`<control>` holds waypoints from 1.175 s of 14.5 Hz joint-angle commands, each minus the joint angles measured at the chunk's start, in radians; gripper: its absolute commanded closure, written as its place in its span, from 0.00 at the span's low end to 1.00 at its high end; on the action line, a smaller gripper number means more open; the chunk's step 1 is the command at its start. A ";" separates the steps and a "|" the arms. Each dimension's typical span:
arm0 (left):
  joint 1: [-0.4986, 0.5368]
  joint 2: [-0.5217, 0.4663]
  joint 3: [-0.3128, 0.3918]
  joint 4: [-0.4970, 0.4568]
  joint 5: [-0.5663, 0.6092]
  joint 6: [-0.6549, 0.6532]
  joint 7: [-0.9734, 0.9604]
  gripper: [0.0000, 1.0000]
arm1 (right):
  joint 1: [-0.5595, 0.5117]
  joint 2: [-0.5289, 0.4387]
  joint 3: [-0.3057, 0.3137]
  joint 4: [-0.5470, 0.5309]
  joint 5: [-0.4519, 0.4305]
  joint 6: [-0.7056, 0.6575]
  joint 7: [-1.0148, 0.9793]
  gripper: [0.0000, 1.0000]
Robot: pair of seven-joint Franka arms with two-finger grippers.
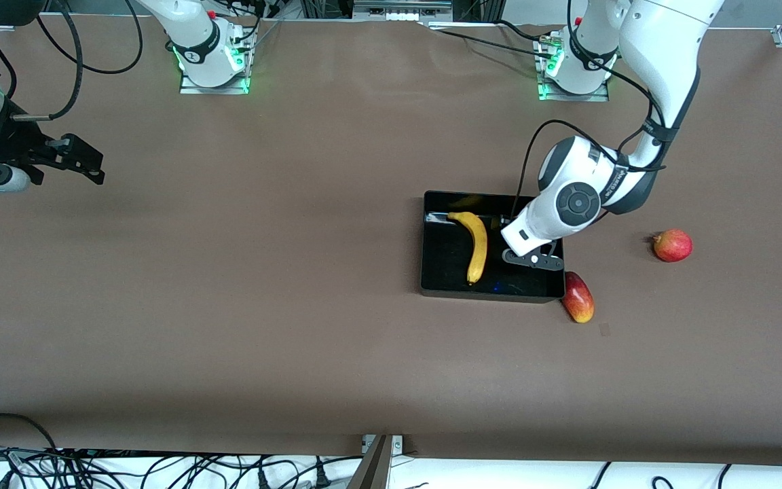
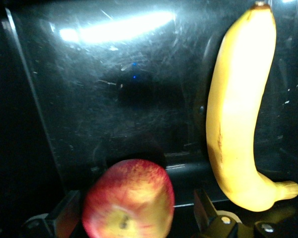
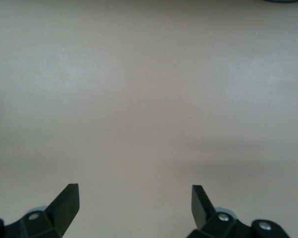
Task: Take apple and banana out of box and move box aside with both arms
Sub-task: 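Close the left gripper on the red apple inside the tray, then lift the apple out of the tray beside the other red apple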
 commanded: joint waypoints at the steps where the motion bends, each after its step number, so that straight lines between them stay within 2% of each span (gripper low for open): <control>1: -0.015 -0.024 0.002 -0.049 0.064 0.036 -0.038 0.00 | -0.015 0.008 0.004 0.020 0.020 -0.005 0.002 0.00; 2: -0.021 -0.026 0.002 -0.049 0.081 0.028 -0.045 0.33 | -0.015 0.008 0.003 0.020 0.020 -0.005 0.002 0.00; 3: -0.036 -0.026 0.003 -0.044 0.085 0.016 -0.059 0.56 | -0.015 0.008 0.004 0.020 0.020 -0.005 0.002 0.00; 5: -0.036 -0.029 0.003 -0.034 0.085 -0.009 -0.064 0.76 | -0.015 0.008 0.004 0.020 0.020 -0.005 0.002 0.00; 6: -0.035 -0.031 0.003 -0.029 0.087 -0.019 -0.064 0.82 | -0.015 0.008 0.004 0.020 0.020 -0.005 0.002 0.00; 8: -0.030 -0.034 0.002 0.021 0.085 -0.089 -0.062 0.86 | -0.015 0.008 0.004 0.020 0.020 -0.005 0.002 0.00; 13: 0.005 -0.034 0.009 0.332 0.087 -0.511 -0.041 0.85 | -0.015 0.008 0.004 0.020 0.020 -0.005 0.002 0.00; 15: 0.064 -0.034 0.019 0.364 0.097 -0.555 0.080 0.85 | -0.015 0.008 0.004 0.020 0.020 -0.005 0.002 0.00; 17: 0.153 -0.032 0.017 0.354 0.204 -0.550 0.236 0.84 | -0.015 0.008 0.003 0.020 0.020 -0.005 0.002 0.00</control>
